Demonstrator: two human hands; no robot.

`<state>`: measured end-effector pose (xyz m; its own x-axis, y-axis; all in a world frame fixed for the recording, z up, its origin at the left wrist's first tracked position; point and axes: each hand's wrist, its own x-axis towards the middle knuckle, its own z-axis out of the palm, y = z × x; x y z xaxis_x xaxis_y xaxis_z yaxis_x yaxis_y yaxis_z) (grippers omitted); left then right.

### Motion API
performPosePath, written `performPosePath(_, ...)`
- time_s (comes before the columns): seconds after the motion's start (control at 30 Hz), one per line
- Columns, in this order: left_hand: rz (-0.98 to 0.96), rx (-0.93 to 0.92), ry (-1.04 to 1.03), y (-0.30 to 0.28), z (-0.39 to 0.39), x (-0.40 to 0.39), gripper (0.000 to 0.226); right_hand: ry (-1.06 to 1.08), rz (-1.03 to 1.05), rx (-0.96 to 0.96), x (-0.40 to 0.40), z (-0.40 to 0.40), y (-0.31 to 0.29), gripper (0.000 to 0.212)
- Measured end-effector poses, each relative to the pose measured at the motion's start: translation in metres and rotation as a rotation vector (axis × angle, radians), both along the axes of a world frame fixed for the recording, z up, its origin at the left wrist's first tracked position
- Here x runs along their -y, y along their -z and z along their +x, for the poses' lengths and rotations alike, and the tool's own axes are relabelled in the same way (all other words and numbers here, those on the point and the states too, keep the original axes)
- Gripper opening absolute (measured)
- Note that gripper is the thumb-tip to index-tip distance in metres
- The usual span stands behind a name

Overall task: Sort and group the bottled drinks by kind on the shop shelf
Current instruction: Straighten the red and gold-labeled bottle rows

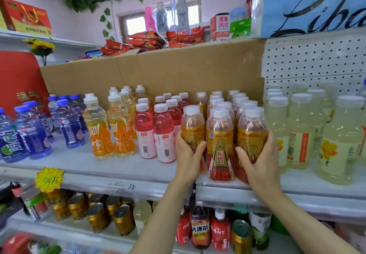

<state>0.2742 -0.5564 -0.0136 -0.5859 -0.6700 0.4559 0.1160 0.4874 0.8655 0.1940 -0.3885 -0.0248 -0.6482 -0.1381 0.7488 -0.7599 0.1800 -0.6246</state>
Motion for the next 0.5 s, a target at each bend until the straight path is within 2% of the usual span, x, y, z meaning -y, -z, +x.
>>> performPosePath(0.1, -0.062, 0.067, 0.014, -0.005, 0.005, -0.003, 0.083, -0.002, -0.008, 0.001, 0.000, 0.001, 0.000, 0.087)
performPosePath(0.17, -0.190, 0.110, -0.026, -0.007, 0.014, -0.004, 0.094, 0.002, -0.011, 0.014, 0.000, 0.002, 0.000, 0.086)
performPosePath(0.27, -0.565, 0.130, -0.099, -0.023, 0.029, 0.008, 0.128, 0.000, -0.030, 0.032, 0.002, 0.005, 0.000, 0.085)
performPosePath(0.33, -0.818, 0.189, -0.106, -0.049, 0.032, 0.022, 0.139, 0.004, -0.035, 0.040, 0.003, 0.005, -0.001, 0.085)
performPosePath(0.43, -1.139, 0.355, -0.065, -0.079, 0.026, 0.035, 0.141, 0.018, -0.039, 0.050, 0.004, 0.004, 0.001, 0.090)
performPosePath(0.5, -1.260, 0.400, -0.078, -0.079, 0.016, 0.039, 0.133, 0.058, -0.049, 0.035, 0.003, 0.004, 0.001, 0.094)
